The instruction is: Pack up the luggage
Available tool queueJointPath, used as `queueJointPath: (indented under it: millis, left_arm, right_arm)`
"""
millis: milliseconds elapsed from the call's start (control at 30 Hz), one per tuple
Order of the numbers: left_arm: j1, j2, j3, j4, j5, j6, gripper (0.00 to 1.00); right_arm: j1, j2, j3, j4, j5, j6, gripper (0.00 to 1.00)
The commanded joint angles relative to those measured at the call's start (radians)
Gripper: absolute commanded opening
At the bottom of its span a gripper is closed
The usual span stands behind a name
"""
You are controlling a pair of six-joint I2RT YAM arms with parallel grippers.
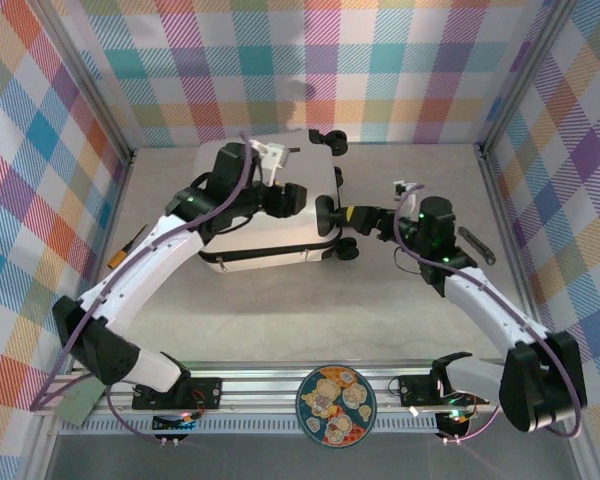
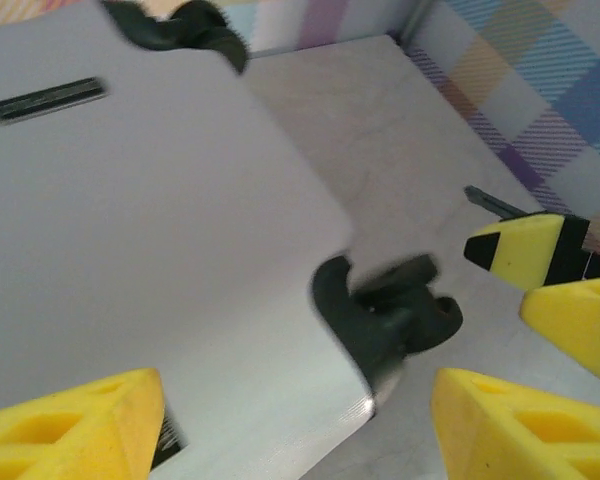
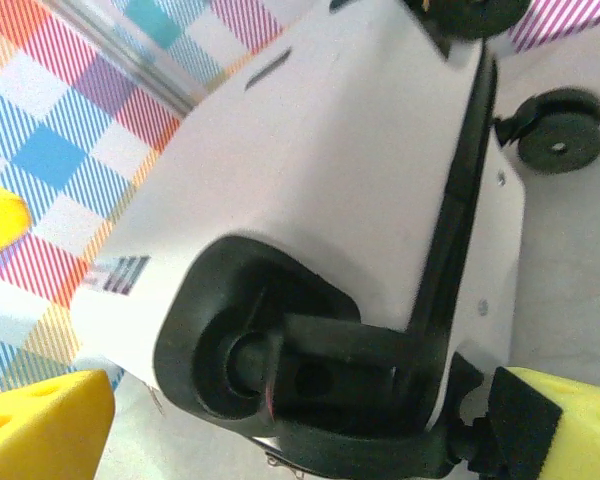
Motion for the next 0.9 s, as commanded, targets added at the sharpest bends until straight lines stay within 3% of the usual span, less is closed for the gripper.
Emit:
queueJointPath:
  millis: [0,267,467,633,867]
  left_arm:
    - [-0.036,0.065,0.078,-0.044,0.023,0.164,0.74]
    - [-0.167,0.234,0.252,-0.12,0.001,0.357,0.78]
    - [-0.27,0.37,0.383,-0.2,-0.101,0.54,0.78]
    - [-0.286,0.52,0.556,-0.326,-0.175,0.642,0.76]
    - [-0.284,0.622,0.655,-0.384,-0.231,0.715,0.75]
  right_arm:
    - [-0.034,-0.077,-0.039,-0.112,-0.02,0.003,0.97]
    - [-0.051,-0.193,-0.125,-0.206,0.016,-0.038,0.98]
    - [-0.052,-0.228,-0.177,-0.208,0.021,-0.037,0.97]
    - [-0.052,-0.261,-0.209,-0.223,0.024,-0.039,0.97]
    - [-0.052,-0.295,-0.247,-0.232,0.02,-0.041,0.97]
